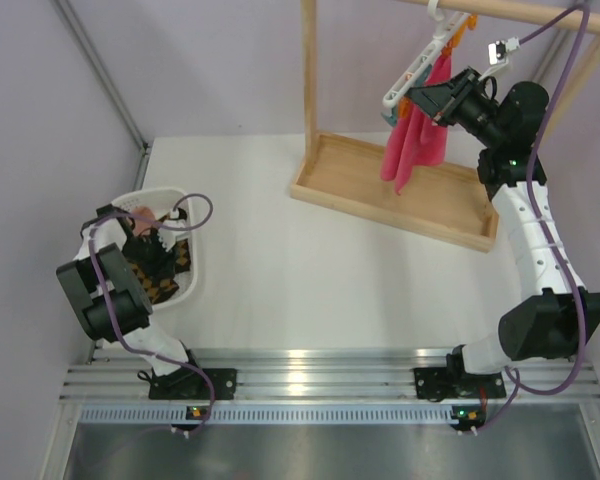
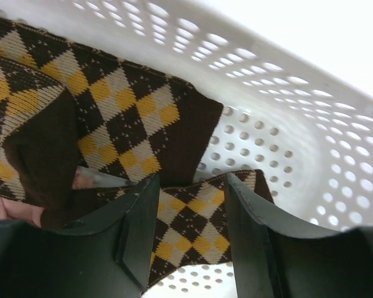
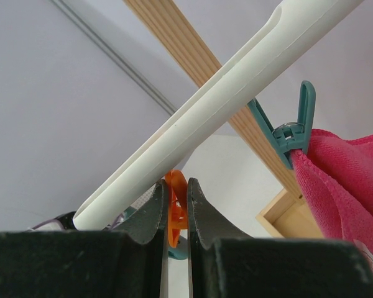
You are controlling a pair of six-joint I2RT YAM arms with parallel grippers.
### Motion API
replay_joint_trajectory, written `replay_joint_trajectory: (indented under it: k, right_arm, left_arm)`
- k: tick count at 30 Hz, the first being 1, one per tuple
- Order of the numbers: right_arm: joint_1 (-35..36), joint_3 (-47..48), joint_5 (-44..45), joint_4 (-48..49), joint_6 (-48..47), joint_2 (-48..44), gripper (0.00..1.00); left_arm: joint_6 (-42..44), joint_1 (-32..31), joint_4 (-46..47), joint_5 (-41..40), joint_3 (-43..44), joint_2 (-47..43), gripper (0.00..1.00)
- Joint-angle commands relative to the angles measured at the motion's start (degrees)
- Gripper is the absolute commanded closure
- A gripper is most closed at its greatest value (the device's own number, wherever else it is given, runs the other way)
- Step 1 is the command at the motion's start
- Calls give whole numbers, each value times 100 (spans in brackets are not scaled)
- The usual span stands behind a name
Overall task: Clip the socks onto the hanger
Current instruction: Pick up the sock from the bin.
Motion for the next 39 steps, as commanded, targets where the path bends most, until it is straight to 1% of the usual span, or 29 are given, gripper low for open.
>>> replay_joint_trajectory:
  k: [1,5,8,9,11,13,17,18,20,21,22,23,24,25,27,29,30,31,32,33,34,36,37,39]
  right_arm:
    - [-145,270,368,-323,-78,67,100]
    - [-154,252,430,-376,-114,76,100]
    - [-145,278,430,-385,-123,94,100]
    - [-154,270,439,-385,-123,102,100]
    - [-154,287,439,-402,-131,103,100]
    - [-154,305,448,-428,-140,111,100]
    - [-154,322,492,-499,-149,111,100]
    - [-154,331,518,-499,-149,103,100]
    - [-154,340,518,-499,-158,103,100]
    - [-154,331,527,-508,-166,111,100]
    - [-154,331,536,-508,-166,94,100]
    - [-154,331,544,-499,-184,85,100]
    - [-154,323,544,-499,-193,94,100]
    - [-154,322,536,-508,-184,76,100]
    - [-154,305,536,-508,-210,76,100]
    - [-154,322,527,-499,-237,76,100]
    - [-154,331,527,-499,-245,76,100]
    - [-154,331,527,-482,-246,85,100]
    - [-154,349,509,-464,-246,102,100]
    - [-154,349,501,-446,-228,111,100]
    - [-154,366,500,-438,-211,129,100]
    - [-154,393,474,-403,-210,173,100]
    - [-145,410,465,-402,-219,182,100]
    - [-145,419,448,-385,-219,199,100]
  left_arm:
    - [121,-8,294,362,72,124,49]
    - [77,-87,364,283,28,291,49]
    - [33,-105,688,186,-235,317,48]
    - [-2,-113,985,160,-306,309,48]
    - [-98,-113,1242,89,-517,335,48]
    - [-151,-131,1453,45,-613,370,49]
    - [-99,-140,1375,-16,-745,441,61]
    - [-108,-140,1375,-34,-781,423,70]
    - [-90,-131,1296,-43,-860,344,78]
    - [-99,-140,1244,-25,-869,318,87]
    - [-142,-131,1174,-8,-825,274,91]
    - [-178,-131,912,71,-773,247,94]
    - [-239,-122,779,124,-703,221,96]
    - [-370,-122,621,194,-493,177,100]
    - [-633,-96,269,343,-237,81,100]
    - [-933,-61,-47,423,289,-51,100]
    - [-1021,-61,-475,441,509,-78,100]
    - [-1170,-61,-680,467,990,-104,100]
    - [-1293,-61,-925,467,1255,-104,100]
    - [-1416,-43,-1371,502,1493,-96,100]
    - [-1443,-8,-1628,633,1904,-87,100]
    - [-1610,53,-1867,731,2180,-113,100]
    - [-1602,71,-2147,888,2355,-165,100]
    - [-1698,115,-2359,1029,2471,-279,100]
